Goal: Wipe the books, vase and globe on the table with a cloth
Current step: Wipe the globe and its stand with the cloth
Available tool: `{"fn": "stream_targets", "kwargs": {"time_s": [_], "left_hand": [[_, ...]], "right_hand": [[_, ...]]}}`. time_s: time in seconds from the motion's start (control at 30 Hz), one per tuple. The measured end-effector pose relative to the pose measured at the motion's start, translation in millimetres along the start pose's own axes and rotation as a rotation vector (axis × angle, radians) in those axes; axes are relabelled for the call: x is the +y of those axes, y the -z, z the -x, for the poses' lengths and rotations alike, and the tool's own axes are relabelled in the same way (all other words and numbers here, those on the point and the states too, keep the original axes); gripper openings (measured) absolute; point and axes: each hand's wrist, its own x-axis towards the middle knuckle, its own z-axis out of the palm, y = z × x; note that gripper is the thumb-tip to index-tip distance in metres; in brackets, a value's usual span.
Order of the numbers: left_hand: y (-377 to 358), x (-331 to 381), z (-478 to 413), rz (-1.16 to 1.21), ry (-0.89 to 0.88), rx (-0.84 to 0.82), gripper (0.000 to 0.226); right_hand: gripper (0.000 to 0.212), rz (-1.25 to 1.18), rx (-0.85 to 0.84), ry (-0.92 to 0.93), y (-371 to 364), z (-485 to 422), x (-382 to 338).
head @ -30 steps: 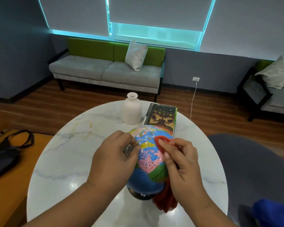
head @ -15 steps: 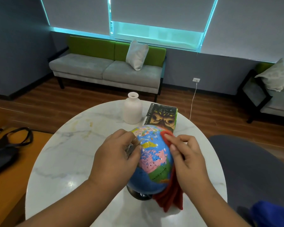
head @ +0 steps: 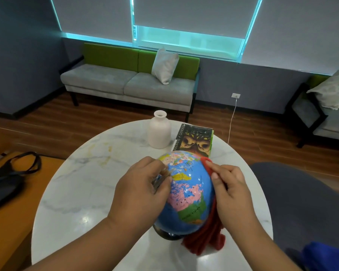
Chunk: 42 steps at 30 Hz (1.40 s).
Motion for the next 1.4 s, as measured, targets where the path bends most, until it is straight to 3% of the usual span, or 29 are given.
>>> {"fn": "stream_targets", "kwargs": {"time_s": [0.1, 0.27, 0.43, 0.57, 0.73, 0.9, 1.07, 1.23, 1.4], "left_hand": [[-1, -1, 1, -0.012, 0.011, -0.006, 0.005], [0, -4, -2, 0.026, 0.009, 0.0, 0.006], [-1, -2, -1, 0.058, 0.029, 0.014, 0.009], [0, -4, -2, 0.069, 0.012, 0.011, 0.01], [0, -1, 0, 0.06, 0.038, -0.002, 0.007], [1, -2, 0, 0.026, 0.025, -0.021, 0.012], [0, 0, 1, 0.034, 0.049, -0.025, 0.007], [1, 0, 2, 0.037, 0.026, -0.022, 0.012], [0, 1, 3, 0.072, 0.063, -0.024, 0.012]], "right_hand": [[0.033, 0.054, 0.024, 0.038, -3, 7, -2], [0.037, 0.31, -0.144, 0.367, -8, 24, -15], [0.036, 0.229, -0.08, 0.184, -6, 11, -19], [0.042, 0.426, -0.172, 0.403, -12, 19, -26], [0.036, 0.248, -0.069, 0.157, -6, 3, -19], [0.043, 0.426, -0.246, 0.38, -9, 14, -28], [0.034, 0.261, -0.12, 0.124, -3, -3, -21], [0.044, 0.377, -0.265, 0.304, -7, 11, -30], [0.041, 0.131, -0.097, 0.105, -2, -1, -14]]}}
